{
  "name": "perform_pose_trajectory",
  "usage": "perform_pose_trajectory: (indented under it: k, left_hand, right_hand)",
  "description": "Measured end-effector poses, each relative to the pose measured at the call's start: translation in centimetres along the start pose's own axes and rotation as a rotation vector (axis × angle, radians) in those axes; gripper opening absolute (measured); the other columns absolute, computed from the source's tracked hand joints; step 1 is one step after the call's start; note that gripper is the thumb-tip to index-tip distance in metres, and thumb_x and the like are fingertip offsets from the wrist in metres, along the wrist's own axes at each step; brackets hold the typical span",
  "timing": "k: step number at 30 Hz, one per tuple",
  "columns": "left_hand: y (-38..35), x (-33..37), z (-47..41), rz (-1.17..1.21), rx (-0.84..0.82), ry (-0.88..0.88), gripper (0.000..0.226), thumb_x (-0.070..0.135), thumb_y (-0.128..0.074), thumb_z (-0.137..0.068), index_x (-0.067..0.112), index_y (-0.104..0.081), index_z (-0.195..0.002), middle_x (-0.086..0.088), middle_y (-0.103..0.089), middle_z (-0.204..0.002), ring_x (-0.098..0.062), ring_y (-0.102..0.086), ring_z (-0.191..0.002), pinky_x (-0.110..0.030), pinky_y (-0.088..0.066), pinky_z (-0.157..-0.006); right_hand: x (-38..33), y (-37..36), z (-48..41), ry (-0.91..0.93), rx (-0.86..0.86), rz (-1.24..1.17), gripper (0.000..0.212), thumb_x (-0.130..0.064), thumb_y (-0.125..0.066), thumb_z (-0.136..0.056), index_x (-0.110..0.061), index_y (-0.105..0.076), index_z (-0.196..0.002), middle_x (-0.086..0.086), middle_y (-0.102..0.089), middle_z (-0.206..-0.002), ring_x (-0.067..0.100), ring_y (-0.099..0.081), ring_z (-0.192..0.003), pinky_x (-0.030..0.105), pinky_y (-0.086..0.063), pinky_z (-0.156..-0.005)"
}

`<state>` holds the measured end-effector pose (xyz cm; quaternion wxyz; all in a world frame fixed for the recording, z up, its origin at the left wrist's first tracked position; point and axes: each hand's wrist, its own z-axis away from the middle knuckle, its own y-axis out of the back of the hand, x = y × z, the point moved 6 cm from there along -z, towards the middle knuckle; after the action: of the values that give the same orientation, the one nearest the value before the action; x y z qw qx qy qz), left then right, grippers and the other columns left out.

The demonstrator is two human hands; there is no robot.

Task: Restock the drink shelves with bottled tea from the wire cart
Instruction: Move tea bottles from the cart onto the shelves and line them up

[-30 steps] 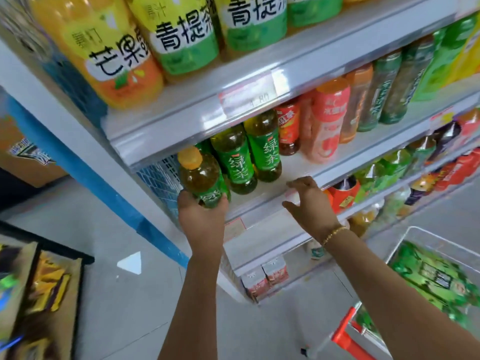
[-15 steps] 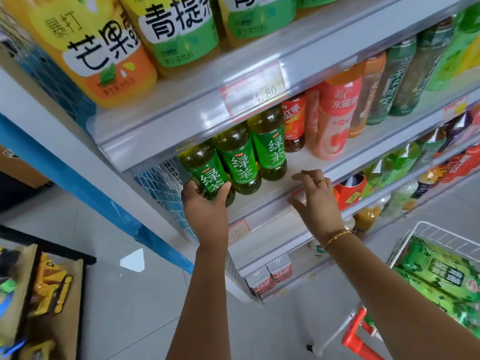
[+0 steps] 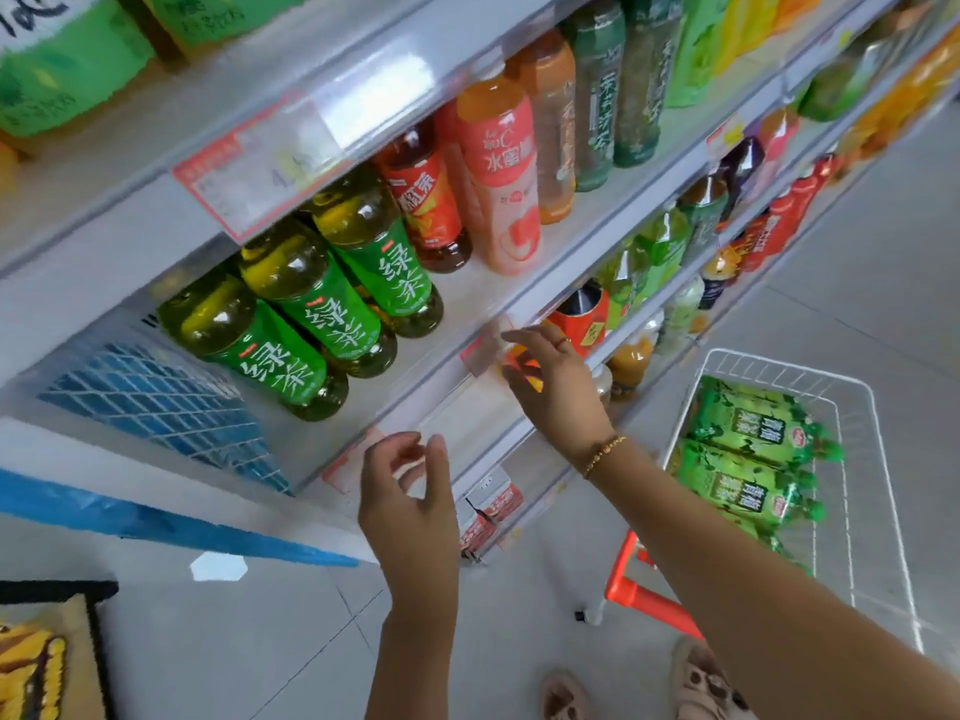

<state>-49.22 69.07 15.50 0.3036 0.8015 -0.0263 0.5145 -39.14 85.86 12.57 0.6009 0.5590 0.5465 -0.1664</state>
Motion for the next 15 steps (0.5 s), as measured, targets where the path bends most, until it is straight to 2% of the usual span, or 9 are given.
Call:
perform_pose_trajectory:
  k: [3,6,8,10,11,13,15]
  left_hand:
    - [-5.1,0.3,3.0,0.004,-0.263,0.004,0.012,0.020,-0.064,-0.087,0.013,-0.057,-0.081,0.006,-0.064,-0.075,0.008,-0.060,-0.075,-0.003,-0.044,-0.066]
    - [-11.0,-1.3,4.7,-0.042,-0.489,0.074,0.018,0.019,-0.067,-0.086,0.011,-0.056,-0.075,0.002,-0.063,-0.069,0.001,-0.059,-0.066,-0.007,-0.041,-0.062]
    - [-15.7,-3.5,6.1,-0.107,-0.675,0.124,0.012,0.019,-0.068,-0.085,0.013,-0.059,-0.080,-0.005,-0.069,-0.078,-0.012,-0.064,-0.074,-0.022,-0.049,-0.071]
    - [-20.8,-6.2,8.0,-0.218,-0.907,0.169,0.016,0.018,-0.068,-0.084,0.009,-0.064,-0.097,-0.010,-0.071,-0.097,-0.020,-0.067,-0.090,-0.029,-0.051,-0.083]
    - [-23.2,-7.6,9.0,-0.290,-1.020,0.172,0.028,0.018,-0.067,-0.085,0.006,-0.062,-0.110,-0.013,-0.069,-0.109,-0.022,-0.065,-0.100,-0.032,-0.049,-0.089]
    - [-27.2,-9.9,11.0,-0.480,-1.218,0.117,0.051,0.020,-0.063,-0.088,0.002,-0.048,-0.133,-0.017,-0.056,-0.132,-0.025,-0.055,-0.121,-0.032,-0.041,-0.102]
    - [-29.9,-11.8,12.9,-0.646,-1.372,0.058,0.060,0.023,-0.058,-0.092,0.003,-0.034,-0.143,-0.018,-0.043,-0.144,-0.027,-0.044,-0.131,-0.028,-0.034,-0.104]
  right_hand:
    - [5.2,4.3,3.5,-0.182,0.122,0.028,0.005,-0.013,-0.065,-0.084,-0.010,-0.068,-0.088,0.005,-0.066,-0.084,0.019,-0.061,-0.075,0.028,-0.050,-0.070]
    - [12.8,8.8,7.8,-0.504,0.191,0.090,0.014,-0.021,-0.067,-0.084,-0.008,-0.067,-0.088,0.002,-0.064,-0.077,0.017,-0.058,-0.067,0.025,-0.043,-0.059]
    - [18.2,10.6,11.0,-0.742,0.147,0.144,0.022,-0.024,-0.066,-0.085,-0.006,-0.066,-0.098,0.006,-0.066,-0.084,0.022,-0.060,-0.074,0.027,-0.046,-0.063]
    - [23.6,11.7,14.2,-0.933,0.047,0.198,0.033,-0.025,-0.065,-0.085,-0.004,-0.062,-0.109,0.013,-0.067,-0.102,0.030,-0.061,-0.090,0.031,-0.048,-0.075]
    - [26.2,12.0,15.7,-1.006,0.001,0.198,0.036,-0.026,-0.065,-0.085,-0.002,-0.060,-0.111,0.016,-0.066,-0.106,0.031,-0.061,-0.091,0.032,-0.049,-0.075]
    - [30.3,12.6,18.5,-1.128,-0.093,0.221,0.043,-0.027,-0.064,-0.085,-0.001,-0.056,-0.118,0.019,-0.064,-0.110,0.027,-0.057,-0.079,0.029,-0.049,-0.063]
    - [33.0,13.2,20.7,-1.228,-0.163,0.218,0.051,-0.029,-0.063,-0.086,-0.002,-0.050,-0.127,0.017,-0.061,-0.115,0.023,-0.053,-0.080,0.025,-0.045,-0.061]
